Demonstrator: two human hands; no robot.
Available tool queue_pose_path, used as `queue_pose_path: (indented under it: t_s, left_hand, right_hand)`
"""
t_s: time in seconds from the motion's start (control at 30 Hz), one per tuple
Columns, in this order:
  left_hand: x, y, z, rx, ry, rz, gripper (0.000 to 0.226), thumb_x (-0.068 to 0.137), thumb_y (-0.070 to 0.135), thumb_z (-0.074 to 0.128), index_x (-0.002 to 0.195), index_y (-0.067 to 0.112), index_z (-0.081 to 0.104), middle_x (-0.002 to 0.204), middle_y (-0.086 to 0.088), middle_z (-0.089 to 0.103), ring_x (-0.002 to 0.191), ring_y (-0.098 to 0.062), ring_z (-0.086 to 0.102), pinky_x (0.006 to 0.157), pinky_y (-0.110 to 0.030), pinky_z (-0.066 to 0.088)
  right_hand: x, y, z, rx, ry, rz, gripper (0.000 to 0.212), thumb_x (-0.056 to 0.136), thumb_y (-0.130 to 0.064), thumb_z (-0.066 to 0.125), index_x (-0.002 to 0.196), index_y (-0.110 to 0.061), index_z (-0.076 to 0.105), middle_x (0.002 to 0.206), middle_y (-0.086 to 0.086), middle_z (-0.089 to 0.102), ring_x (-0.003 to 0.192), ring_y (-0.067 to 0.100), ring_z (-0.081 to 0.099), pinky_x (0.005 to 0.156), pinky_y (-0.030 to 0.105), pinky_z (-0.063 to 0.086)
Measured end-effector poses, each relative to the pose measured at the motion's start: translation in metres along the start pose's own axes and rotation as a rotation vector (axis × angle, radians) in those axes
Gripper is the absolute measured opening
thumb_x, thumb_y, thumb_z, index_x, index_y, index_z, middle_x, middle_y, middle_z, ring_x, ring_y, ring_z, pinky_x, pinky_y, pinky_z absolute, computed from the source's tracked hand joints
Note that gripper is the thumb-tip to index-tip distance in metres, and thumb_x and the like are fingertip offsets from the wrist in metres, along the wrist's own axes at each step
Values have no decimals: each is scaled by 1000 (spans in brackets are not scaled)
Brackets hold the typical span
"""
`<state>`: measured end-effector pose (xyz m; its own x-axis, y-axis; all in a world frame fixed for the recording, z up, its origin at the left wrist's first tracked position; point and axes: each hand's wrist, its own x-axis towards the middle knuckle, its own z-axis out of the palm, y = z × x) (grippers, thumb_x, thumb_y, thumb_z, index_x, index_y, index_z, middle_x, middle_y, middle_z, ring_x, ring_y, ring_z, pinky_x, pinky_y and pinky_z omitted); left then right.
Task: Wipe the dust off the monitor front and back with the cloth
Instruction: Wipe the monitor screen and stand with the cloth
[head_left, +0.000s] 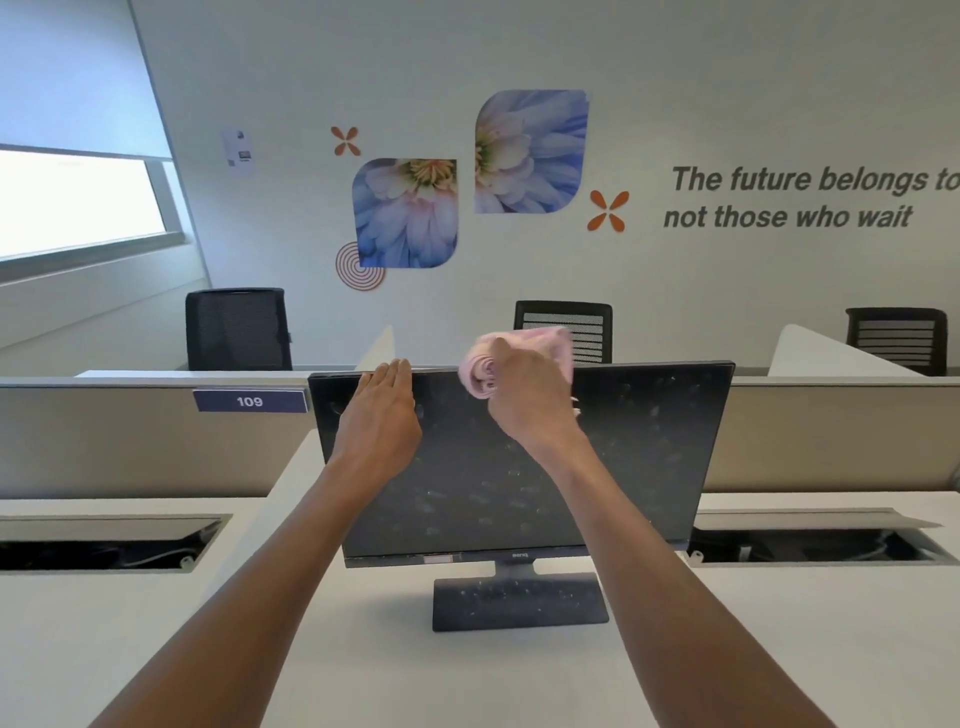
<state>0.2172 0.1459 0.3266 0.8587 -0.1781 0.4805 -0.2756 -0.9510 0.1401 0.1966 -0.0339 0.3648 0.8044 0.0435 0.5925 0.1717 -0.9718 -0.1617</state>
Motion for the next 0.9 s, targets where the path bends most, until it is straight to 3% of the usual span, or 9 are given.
queue_pose_path:
  t_s: [0.1, 0.2, 0.3, 0.4, 0.5, 0.57, 0.67, 0.77, 0.9]
  left_hand:
    - [0, -1, -2, 11, -13, -3, 56, 100, 15, 42, 150, -1, 25, 155, -17, 35, 144, -29, 30, 120, -38, 21]
    - [0, -2, -7, -25, -42, 3, 55, 101, 17, 40, 152, 2, 24, 156, -15, 34, 144, -28, 30, 118, -37, 22]
    - [4, -11, -16, -114, -99, -22, 55, 103, 24, 41, 153, 10, 24, 152, -12, 41, 135, -32, 43, 108, -44, 37]
    - [3, -35, -20, -151, -64, -83, 56, 102, 25, 45, 153, 11, 24, 151, -14, 41, 133, -35, 45, 105, -49, 42]
    - [-4, -58, -21, -78, -53, -164, 57, 102, 22, 45, 153, 8, 23, 156, -15, 33, 140, -36, 36, 109, -50, 37]
    - [-7, -65, -19, -40, -73, -175, 58, 102, 19, 45, 153, 6, 22, 157, -16, 31, 143, -35, 33, 112, -48, 34]
    - [-8, -65, -18, -34, -68, -166, 57, 102, 16, 43, 154, 5, 22, 157, -16, 31, 144, -33, 31, 114, -45, 31]
    - [-7, -64, -17, -58, -46, -151, 56, 101, 14, 43, 153, 6, 23, 157, -15, 33, 143, -34, 32, 113, -46, 32]
    - [-10, -64, -13, -80, -21, -166, 56, 102, 15, 43, 154, 9, 22, 159, -11, 30, 145, -31, 29, 114, -44, 31]
  right_hand:
    - [5, -9, 1, 303, -287, -62, 51, 84, -4, 51, 131, -24, 50, 121, 3, 53, 99, 27, 59, 83, 38, 55]
    - [3, -2, 0, 232, -87, 54, 37, 82, -7, 53, 117, -20, 57, 115, 6, 58, 105, 28, 58, 80, 37, 54]
    - [-5, 3, -9, -53, 87, 214, 27, 83, -7, 57, 109, -11, 57, 94, 7, 68, 91, 28, 63, 76, 34, 48]
    - [-10, -7, -5, -153, 102, 219, 28, 84, -7, 58, 111, -11, 56, 95, 7, 67, 90, 27, 64, 77, 36, 50]
    - [-6, -17, 3, 13, 105, 50, 33, 80, 0, 57, 111, -11, 60, 99, 6, 69, 92, 26, 66, 79, 36, 53]
    - [-3, -24, 6, 190, -35, -121, 46, 80, 3, 52, 123, -13, 57, 113, 6, 66, 102, 27, 63, 87, 36, 52]
    - [0, -27, 4, 298, -168, -119, 54, 83, 1, 50, 132, -20, 50, 117, 3, 58, 101, 27, 56, 75, 34, 49]
    - [-2, -24, -1, 51, 57, 33, 40, 82, -3, 54, 120, -14, 57, 103, 2, 66, 96, 25, 60, 72, 31, 47]
    - [-5, -38, 6, -146, 76, 75, 25, 87, -7, 53, 112, -10, 55, 100, 9, 67, 93, 26, 64, 72, 34, 45]
